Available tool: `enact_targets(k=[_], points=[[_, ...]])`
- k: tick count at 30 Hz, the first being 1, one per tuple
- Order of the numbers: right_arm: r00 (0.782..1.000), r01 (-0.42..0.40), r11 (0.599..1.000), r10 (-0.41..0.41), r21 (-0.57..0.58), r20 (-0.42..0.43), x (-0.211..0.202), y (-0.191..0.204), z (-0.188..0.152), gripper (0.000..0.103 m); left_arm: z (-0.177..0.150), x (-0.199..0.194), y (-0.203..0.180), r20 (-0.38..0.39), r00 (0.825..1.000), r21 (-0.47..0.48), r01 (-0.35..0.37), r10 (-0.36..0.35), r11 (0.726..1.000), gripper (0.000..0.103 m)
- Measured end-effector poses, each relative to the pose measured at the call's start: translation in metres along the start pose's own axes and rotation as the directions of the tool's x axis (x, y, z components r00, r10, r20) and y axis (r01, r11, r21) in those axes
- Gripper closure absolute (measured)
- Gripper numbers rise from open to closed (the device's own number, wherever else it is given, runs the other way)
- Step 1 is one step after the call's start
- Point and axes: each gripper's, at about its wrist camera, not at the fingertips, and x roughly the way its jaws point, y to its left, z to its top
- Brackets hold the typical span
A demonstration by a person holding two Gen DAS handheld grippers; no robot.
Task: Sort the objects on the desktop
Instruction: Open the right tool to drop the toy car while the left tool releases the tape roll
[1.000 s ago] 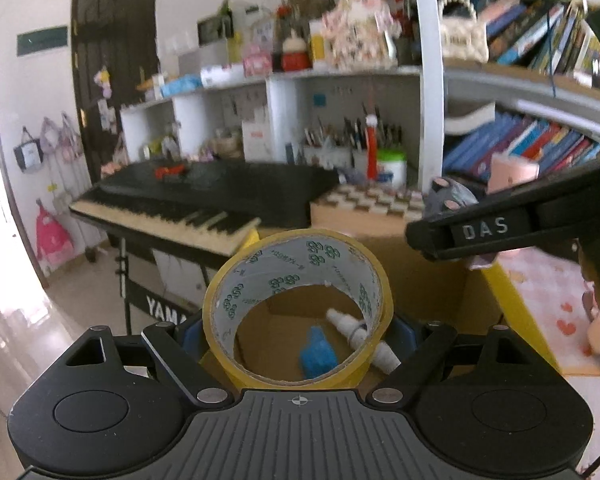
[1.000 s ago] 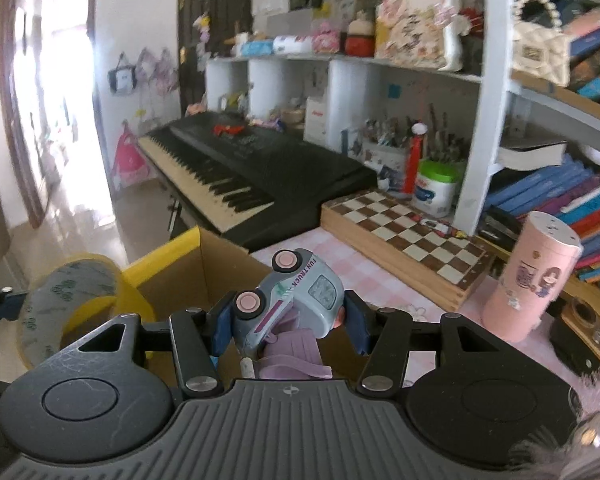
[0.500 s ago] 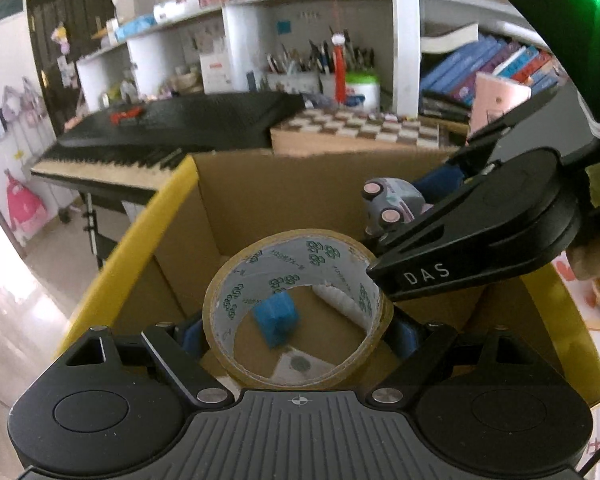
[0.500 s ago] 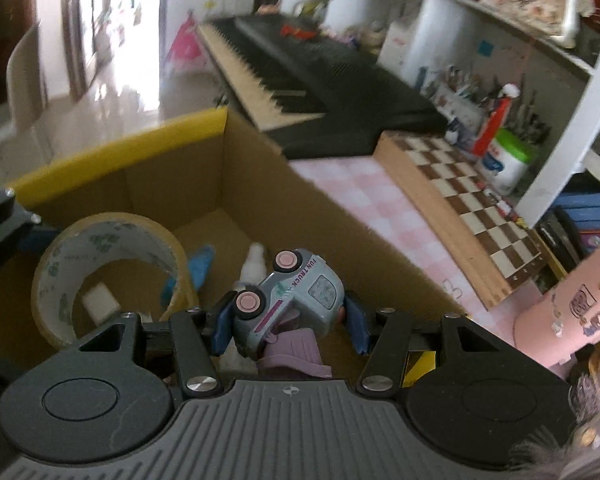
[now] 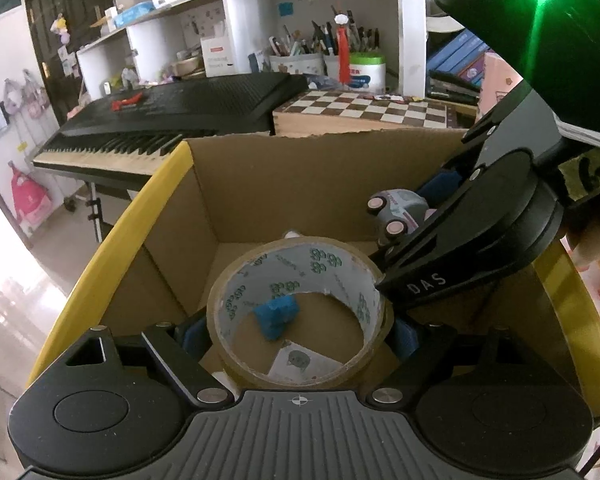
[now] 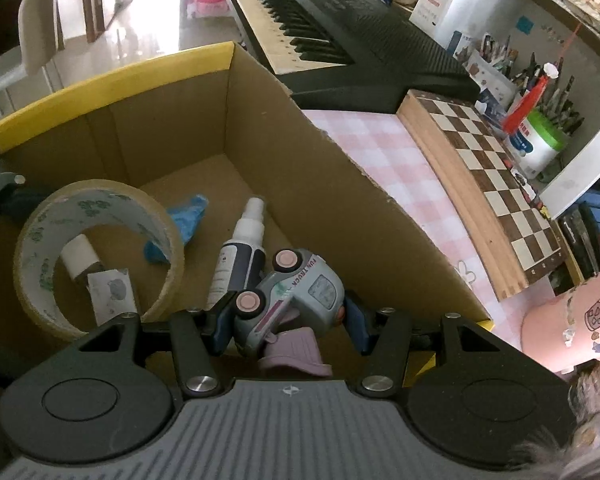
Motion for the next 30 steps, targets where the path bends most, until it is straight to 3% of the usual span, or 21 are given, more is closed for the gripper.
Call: enact_targets(k=[3,7,14,19,24,30], points=[[1.0,0.009,1.0,-0.009,0.014,0.015,-0.002,0.0,0.0,0.048,-0.002,-0.002,0.0,0.016,1.0,-0.001,0.005,-0.005,1.0,0.014],[0.998,0.031,0.999,-0.032,0.032,0.048,-0.007,0.0,-0.001,0.035,-0.003,-0.006,-0.001,0.038,0.999,-0.001,0.008,-0.008,1.0,0.01],[0.983,0.066,0.989,-0.087,0.13,0.16,-0.039,-0.004,-0.014,0.035,-0.007,-0.027,0.004,0.121,0.992,-0.025,0.023,-0.02,0.999,0.009],[0.958,0.094,0.966,-0.154,0.242,0.244,-0.073,-0.005,-0.028,0.035,-0.01,-0.046,0.014,0.18,0.983,-0.061,0.039,-0.028,0.997,0.008],[0.919,0.131,0.927,-0.247,0.351,0.309,-0.107,0.002,-0.046,0.035,-0.016,-0.068,0.027,0.23,0.973,-0.088,0.049,-0.028,0.995,0.007],[0.88,0.156,0.871,-0.337,0.465,0.336,-0.135,0.015,-0.067,0.034,-0.025,-0.089,0.042,0.272,0.962,-0.119,0.053,-0.019,0.991,0.007]])
